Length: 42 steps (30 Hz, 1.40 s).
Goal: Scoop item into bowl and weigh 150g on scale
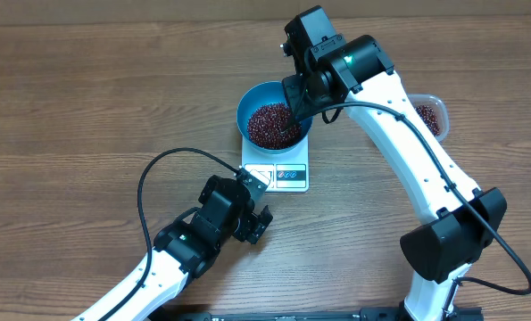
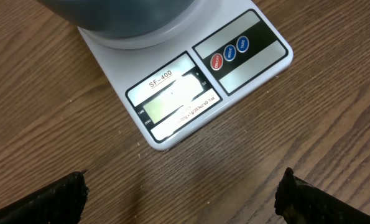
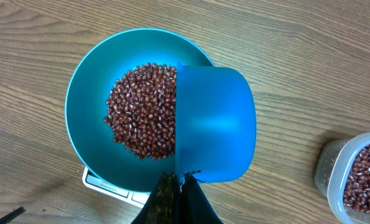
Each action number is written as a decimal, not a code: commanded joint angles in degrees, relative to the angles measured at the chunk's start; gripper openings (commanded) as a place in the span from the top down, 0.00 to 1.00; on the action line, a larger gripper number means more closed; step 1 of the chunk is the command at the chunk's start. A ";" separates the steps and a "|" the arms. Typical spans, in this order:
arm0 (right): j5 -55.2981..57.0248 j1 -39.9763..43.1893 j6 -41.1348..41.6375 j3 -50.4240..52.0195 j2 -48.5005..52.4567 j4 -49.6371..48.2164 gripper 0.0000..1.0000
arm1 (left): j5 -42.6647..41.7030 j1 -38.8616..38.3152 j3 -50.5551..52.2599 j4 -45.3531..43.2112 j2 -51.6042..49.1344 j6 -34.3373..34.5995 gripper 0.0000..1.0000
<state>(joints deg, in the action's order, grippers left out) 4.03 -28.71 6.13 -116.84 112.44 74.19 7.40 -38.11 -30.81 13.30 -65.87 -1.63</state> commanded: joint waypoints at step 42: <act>1.05 -0.48 1.16 -1.73 -1.97 -0.59 0.96 | 0.66 0.22 -1.33 0.02 -0.07 0.35 0.01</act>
<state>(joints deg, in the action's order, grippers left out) 4.54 -28.93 7.09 -116.84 112.44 74.08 7.40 -38.11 -30.81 13.30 -65.87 -1.63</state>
